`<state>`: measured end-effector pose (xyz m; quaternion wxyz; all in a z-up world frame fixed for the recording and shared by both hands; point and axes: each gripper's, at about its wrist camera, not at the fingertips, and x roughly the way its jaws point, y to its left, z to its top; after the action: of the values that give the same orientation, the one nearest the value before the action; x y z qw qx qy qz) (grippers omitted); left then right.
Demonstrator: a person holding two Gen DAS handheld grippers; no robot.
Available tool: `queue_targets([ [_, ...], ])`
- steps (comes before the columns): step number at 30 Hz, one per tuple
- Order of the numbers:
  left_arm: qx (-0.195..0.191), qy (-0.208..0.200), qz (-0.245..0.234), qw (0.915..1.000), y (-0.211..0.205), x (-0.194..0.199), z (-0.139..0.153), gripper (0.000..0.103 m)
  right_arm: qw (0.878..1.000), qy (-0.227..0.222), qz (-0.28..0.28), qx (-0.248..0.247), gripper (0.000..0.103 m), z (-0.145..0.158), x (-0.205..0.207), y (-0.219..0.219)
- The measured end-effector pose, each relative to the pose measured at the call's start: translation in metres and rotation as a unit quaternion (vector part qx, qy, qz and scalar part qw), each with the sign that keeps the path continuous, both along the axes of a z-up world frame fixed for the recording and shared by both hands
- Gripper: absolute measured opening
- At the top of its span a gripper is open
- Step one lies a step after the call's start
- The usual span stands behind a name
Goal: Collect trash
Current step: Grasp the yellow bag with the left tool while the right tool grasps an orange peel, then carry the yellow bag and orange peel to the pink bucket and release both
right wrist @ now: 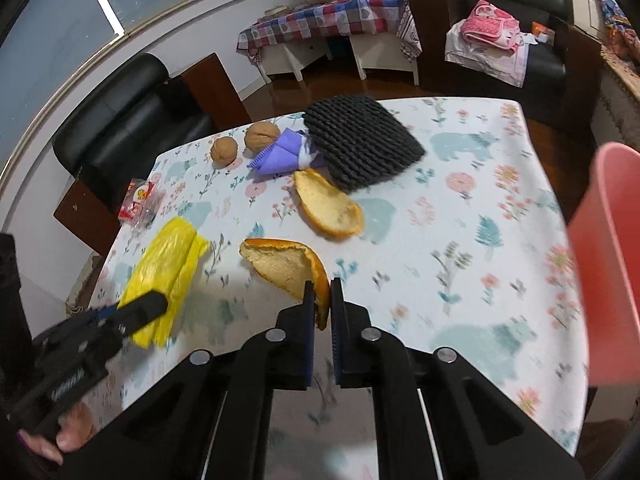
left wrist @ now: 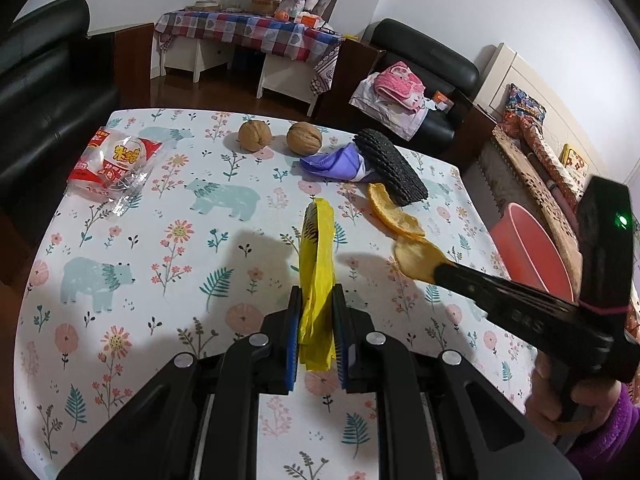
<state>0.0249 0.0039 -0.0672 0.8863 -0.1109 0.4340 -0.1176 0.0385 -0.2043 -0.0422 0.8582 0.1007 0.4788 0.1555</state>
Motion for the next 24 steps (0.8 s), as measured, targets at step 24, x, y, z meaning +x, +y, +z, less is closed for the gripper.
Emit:
queue_targets([
  [24,0.018,-0.027,-0.069,0.9971,-0.072,-0.014,0.031,0.014,0.987,-0.076,-0.138,-0.030,0.007,0.037,-0.059,-0.117],
])
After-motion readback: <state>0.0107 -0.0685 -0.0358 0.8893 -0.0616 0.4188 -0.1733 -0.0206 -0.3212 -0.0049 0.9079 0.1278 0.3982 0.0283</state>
